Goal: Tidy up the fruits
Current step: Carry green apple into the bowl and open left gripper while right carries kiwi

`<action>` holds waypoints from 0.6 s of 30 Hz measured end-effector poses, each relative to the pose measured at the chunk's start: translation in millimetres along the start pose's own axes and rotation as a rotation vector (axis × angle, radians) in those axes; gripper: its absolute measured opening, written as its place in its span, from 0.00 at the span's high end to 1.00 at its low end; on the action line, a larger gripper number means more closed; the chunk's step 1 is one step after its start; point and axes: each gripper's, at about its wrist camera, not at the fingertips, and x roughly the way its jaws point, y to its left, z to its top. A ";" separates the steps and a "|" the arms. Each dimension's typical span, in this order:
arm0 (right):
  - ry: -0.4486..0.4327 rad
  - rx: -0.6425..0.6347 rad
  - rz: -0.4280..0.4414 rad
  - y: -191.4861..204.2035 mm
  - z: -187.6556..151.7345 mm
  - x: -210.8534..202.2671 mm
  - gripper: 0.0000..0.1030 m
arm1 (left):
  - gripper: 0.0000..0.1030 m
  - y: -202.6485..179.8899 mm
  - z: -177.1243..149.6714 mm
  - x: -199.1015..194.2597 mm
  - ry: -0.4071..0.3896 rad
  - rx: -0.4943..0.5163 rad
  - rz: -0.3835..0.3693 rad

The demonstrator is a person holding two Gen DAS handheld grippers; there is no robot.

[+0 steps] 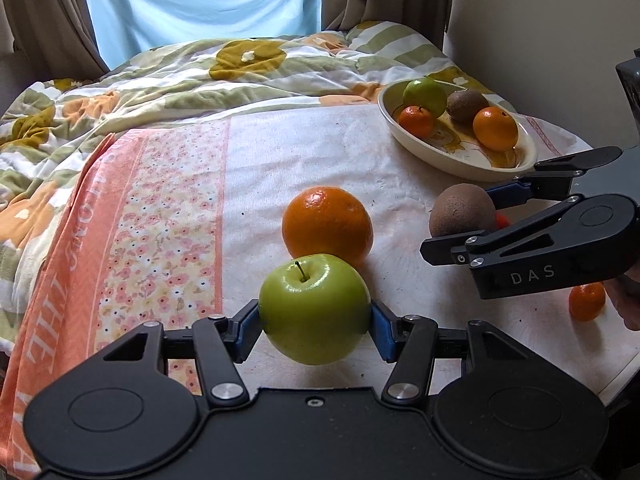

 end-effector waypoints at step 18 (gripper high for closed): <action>-0.074 0.051 -0.053 -50.7 2.9 -104.6 0.20 | 0.41 -63.6 48.6 -58.6 -0.148 0.037 0.021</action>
